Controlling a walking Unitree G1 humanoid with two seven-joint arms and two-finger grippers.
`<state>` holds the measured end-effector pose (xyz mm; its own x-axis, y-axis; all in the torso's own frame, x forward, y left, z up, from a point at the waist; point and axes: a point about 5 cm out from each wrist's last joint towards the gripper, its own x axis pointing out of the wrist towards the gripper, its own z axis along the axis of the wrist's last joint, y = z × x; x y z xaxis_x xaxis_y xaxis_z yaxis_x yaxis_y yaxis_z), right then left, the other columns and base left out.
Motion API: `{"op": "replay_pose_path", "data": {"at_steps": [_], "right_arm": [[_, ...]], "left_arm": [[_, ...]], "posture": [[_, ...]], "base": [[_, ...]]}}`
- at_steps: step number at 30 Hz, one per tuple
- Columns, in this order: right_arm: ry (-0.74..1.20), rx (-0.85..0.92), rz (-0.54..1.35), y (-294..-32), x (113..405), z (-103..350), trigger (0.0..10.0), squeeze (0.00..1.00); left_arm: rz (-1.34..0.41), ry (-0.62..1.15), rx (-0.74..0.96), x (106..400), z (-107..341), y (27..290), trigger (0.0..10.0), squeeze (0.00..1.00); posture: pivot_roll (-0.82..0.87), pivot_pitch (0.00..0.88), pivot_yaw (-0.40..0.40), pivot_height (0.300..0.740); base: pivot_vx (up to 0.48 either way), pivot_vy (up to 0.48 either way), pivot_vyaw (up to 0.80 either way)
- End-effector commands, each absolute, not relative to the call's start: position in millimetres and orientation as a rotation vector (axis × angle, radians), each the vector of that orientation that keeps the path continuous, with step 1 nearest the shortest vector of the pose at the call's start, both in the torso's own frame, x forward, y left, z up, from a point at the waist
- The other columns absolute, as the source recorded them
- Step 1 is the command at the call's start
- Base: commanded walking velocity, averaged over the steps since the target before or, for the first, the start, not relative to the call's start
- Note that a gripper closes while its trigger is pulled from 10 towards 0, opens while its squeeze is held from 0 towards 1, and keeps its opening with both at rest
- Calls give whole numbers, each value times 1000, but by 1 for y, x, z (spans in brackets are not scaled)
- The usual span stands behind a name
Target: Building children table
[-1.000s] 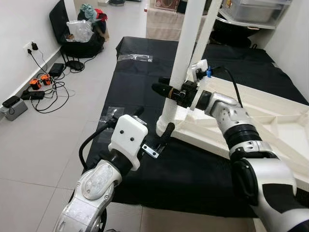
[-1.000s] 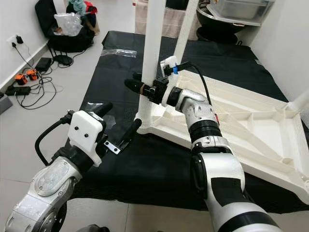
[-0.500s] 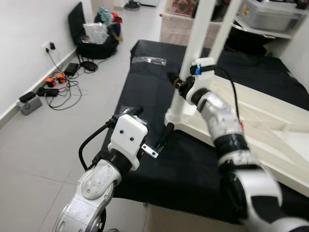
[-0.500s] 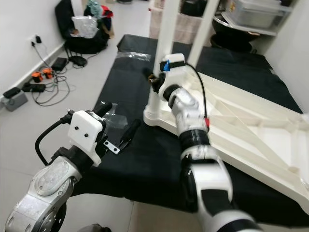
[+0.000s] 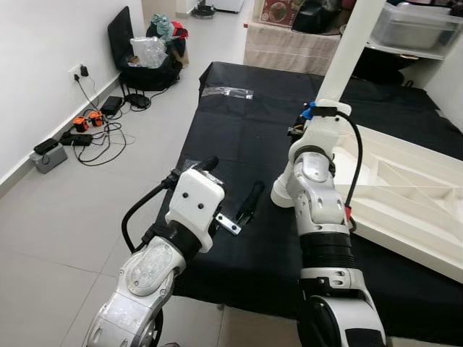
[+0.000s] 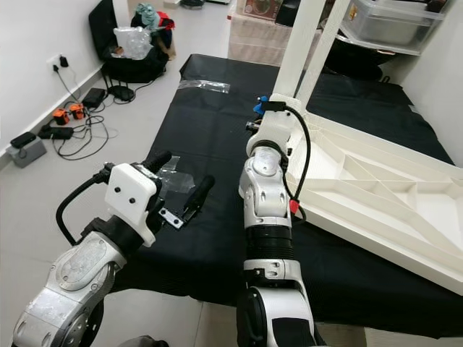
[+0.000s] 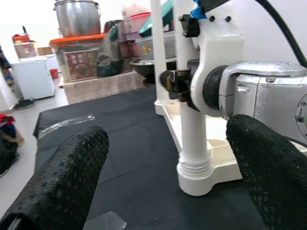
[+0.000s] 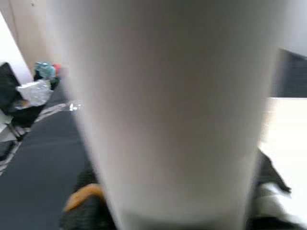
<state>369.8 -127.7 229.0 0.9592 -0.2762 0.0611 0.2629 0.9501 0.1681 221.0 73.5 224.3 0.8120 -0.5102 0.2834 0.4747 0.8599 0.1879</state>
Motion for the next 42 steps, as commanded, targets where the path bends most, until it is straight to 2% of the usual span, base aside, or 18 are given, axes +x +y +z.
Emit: {"op": "replay_pose_path", "data": {"at_steps": [1, 2, 3, 7, 9, 10, 13, 14, 16, 18, 19, 20, 29, 30, 37, 39, 41, 42], "right_arm": [[-158, 146, -254, -131, 368, 246, 10000, 1000], [-158, 146, -254, -131, 368, 246, 10000, 1000], [-202, 115, -215, -134, 369, 256, 10000, 0], [-219, 108, -182, -137, 369, 262, 10000, 0], [-197, 135, 32, -144, 379, 264, 10000, 0], [-164, 175, 245, -144, 381, 261, 10000, 0], [-149, 207, 389, -143, 381, 259, 10000, 0], [-137, 206, 566, -141, 376, 255, 10000, 0], [-137, 206, 566, -141, 376, 255, 10000, 0], [-122, 140, 952, -130, 363, 246, 10000, 0], [-122, 140, 952, -130, 363, 246, 10000, 0], [-95, 129, 1139, -122, 359, 239, 10000, 0], [-53, 209, 1193, -105, 376, 236, 10000, 0], [-40, 219, 1170, -100, 380, 234, 0, 0], [-26, 187, 1065, -103, 388, 230, 0, 0], [-24, 154, 972, -109, 391, 228, 0, 0], [-18, 112, 684, -127, 400, 228, 0, 0], [-18, 112, 684, -127, 400, 228, 0, 0]], "left_arm": [[-529, -323, 110, 221, 221, 74, 10000, 0], [-529, -323, 110, 221, 221, 74, 10000, 0], [-528, -322, 110, 221, 221, 74, 10000, 0], [-528, -322, 110, 221, 221, 74, 10000, 0], [-527, -322, 109, 221, 221, 74, 10000, 0], [-527, -322, 109, 221, 221, 74, 10000, 0], [-527, -322, 109, 222, 221, 74, 10000, 0], [-528, -323, 109, 222, 221, 74, 10000, 0], [-528, -323, 109, 222, 221, 74, 10000, 0], [-533, -327, 112, 222, 222, 74, 10000, 0], [-533, -327, 112, 222, 222, 74, 10000, 0], [-534, -329, 117, 222, 223, 74, 10000, 0], [-528, -327, 120, 222, 223, 75, 10000, 0], [-528, -327, 121, 221, 223, 75, 10000, 0], [-521, -325, 119, 220, 222, 75, 10000, 0], [-523, -324, 118, 220, 222, 75, 10000, 0], [-531, -324, 116, 220, 220, 73, 10000, 0], [-531, -324, 116, 220, 220, 73, 10000, 0]], "posture": [[95, 74, -95, 740], [95, 74, -95, 740], [95, 74, -95, 740], [95, 74, -95, 740], [91, 78, -92, 740], [90, 77, -91, 740], [90, 77, -91, 740], [90, 77, -91, 740], [90, 77, -91, 740], [100, 81, -91, 740], [100, 81, -91, 740], [110, 83, -95, 740], [125, 86, -98, 740], [128, 86, -101, 740], [123, 83, -103, 740], [114, 70, -103, 740], [110, 64, -95, 740], [110, 64, -95, 740]], "base": [[0, 0, 0], [0, 0, 0], [0, 0, 0], [0, 0, 0], [0, 0, 0], [0, 0, 0], [0, 0, 0], [0, 0, 0], [0, 0, 0], [0, 0, 0], [0, 0, 0], [0, 0, 0], [0, 0, 0], [0, 0, 0], [0, 0, 0], [0, 0, 0], [0, 0, 0], [0, 0, 0]]}}
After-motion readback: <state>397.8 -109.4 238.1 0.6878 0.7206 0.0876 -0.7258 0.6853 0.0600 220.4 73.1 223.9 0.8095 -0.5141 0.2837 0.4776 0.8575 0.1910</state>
